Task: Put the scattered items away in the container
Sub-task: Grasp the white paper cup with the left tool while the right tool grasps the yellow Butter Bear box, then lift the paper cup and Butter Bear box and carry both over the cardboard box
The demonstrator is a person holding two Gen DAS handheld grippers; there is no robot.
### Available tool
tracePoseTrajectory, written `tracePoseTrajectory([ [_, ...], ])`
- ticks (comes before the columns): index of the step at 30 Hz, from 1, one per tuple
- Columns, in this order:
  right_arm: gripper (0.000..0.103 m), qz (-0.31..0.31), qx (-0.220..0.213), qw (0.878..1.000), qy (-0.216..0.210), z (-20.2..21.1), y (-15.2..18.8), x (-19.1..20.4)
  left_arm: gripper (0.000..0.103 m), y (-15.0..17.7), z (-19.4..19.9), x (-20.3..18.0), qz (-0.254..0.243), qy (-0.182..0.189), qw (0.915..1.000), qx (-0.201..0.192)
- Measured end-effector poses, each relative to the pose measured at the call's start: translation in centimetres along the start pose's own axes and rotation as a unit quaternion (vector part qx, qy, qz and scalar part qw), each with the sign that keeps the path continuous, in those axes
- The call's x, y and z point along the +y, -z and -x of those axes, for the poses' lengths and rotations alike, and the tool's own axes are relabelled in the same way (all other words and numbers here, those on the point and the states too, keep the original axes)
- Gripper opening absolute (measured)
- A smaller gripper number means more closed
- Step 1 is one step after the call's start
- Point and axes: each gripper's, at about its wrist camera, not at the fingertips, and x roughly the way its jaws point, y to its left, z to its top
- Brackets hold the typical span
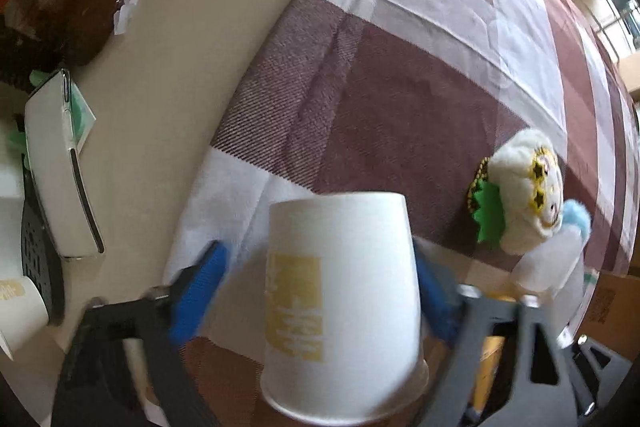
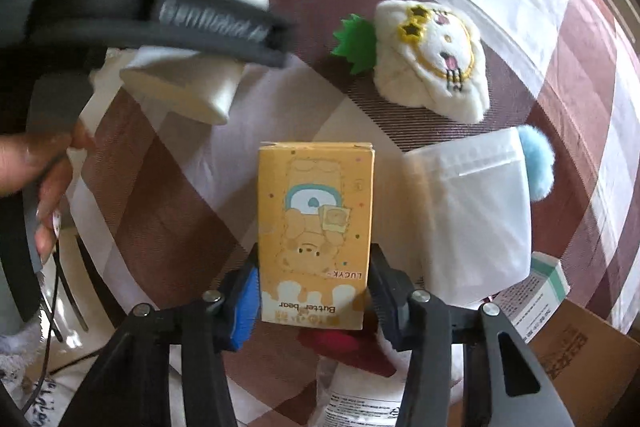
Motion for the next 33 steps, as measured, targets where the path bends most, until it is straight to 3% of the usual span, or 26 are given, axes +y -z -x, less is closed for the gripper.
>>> tracePoseTrajectory([
  [2, 0.048, -0.016, -0.002, 1.000, -0.013, 0.2, 0.0, -0.5, 0.060, 0.2, 0.3, -0.2, -0.010, -0.002, 0.9999, -0.007],
  [7, 0.048, -0.041, -0.013, 0.999, -0.033, 1.6, 0.5, -1.3, 0.060, 0.6, 1.1, -0.4, -0.026, 0.007, 0.9996, -0.008],
  [15, 0.048, -0.050, -0.036, 0.998, -0.029, 4.7, 1.2, -1.2, 0.060, 2.6, 3.6, -2.0, -0.066, -0.002, 0.9976, -0.022],
  [22, 0.048, -0.057, -0.056, 0.996, -0.028, 6.4, 2.9, -1.0, 0.061, 4.3, 5.4, -3.7, -0.074, 0.012, 0.9968, -0.027],
  [24, 0.048, -0.059, -0.059, 0.996, -0.030, 6.8, 2.7, -2.7, 0.061, 4.7, 5.9, -4.1, -0.084, 0.009, 0.9960, -0.029],
  [33, 0.048, -0.080, -0.076, 0.993, -0.028, 8.0, 4.0, -2.0, 0.061, 7.0, 9.3, -2.4, -0.106, 0.012, 0.9938, -0.030],
])
